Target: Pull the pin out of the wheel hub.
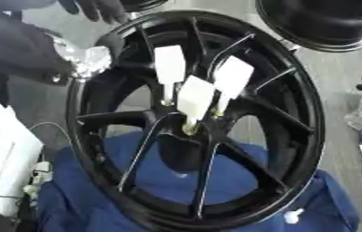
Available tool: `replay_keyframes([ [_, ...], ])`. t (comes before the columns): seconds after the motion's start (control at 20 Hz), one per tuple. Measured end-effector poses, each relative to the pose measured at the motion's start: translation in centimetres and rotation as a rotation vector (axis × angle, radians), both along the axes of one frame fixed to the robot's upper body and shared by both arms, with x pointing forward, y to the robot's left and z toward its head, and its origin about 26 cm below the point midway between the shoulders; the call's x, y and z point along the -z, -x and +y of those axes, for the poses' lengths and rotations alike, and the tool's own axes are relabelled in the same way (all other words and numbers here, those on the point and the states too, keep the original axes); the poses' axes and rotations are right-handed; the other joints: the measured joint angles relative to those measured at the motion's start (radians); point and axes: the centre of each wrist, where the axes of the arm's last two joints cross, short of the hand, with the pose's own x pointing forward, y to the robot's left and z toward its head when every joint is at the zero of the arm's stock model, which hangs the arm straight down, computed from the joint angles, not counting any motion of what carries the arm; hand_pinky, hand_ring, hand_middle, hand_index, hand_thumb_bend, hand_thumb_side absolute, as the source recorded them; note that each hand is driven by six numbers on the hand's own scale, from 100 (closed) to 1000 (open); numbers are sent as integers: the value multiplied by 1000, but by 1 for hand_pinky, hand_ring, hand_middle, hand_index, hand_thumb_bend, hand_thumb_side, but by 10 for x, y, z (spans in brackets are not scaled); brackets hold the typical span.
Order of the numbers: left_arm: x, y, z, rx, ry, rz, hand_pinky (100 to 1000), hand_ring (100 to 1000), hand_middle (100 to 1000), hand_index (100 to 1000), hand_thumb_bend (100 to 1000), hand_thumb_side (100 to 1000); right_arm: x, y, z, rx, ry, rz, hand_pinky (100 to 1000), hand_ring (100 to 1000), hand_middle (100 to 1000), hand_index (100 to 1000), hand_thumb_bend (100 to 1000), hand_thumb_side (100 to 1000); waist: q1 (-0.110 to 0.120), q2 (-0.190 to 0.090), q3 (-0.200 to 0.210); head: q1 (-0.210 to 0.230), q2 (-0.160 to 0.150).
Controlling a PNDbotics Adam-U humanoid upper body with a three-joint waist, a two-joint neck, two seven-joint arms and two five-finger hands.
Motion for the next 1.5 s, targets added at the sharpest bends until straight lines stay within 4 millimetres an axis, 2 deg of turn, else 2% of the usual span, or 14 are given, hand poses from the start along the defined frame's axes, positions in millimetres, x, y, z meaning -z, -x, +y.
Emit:
replay_keyframes([
  [0.05,1,0,-2,5,-2,-4,850,812,742,830,182,339,1,1,0,1,-1,2,825,622,590,778,100,767,0,0,0,0,0],
  [0.15,1,1,-6,14,-5,-12,852,813,742,827,194,340,2,2,-1,3,-2,5,825,622,590,778,100,767,1,0,-1,0,0],
  [0.3,1,3,-11,27,-9,-24,852,813,740,827,212,378,2,2,-1,3,-2,5,824,622,590,778,100,766,3,0,-4,-1,0],
  [0.5,2,4,-15,36,-16,-36,860,817,743,832,268,491,1,2,-2,4,-1,3,824,622,589,778,100,766,11,0,-5,0,0],
  [0.8,3,6,-21,45,-27,-60,866,821,748,836,298,509,-2,2,-3,4,7,-3,824,622,589,778,100,777,23,9,-4,7,0],
  [0.95,5,5,-22,36,-32,-78,870,820,751,835,317,548,-3,2,-3,3,9,-5,824,622,589,777,100,780,25,12,-4,12,0],
  [1.5,14,-14,-31,-18,-44,-76,879,825,761,836,307,532,-2,2,-1,-3,11,0,823,622,588,777,100,789,26,20,-5,25,-1],
])
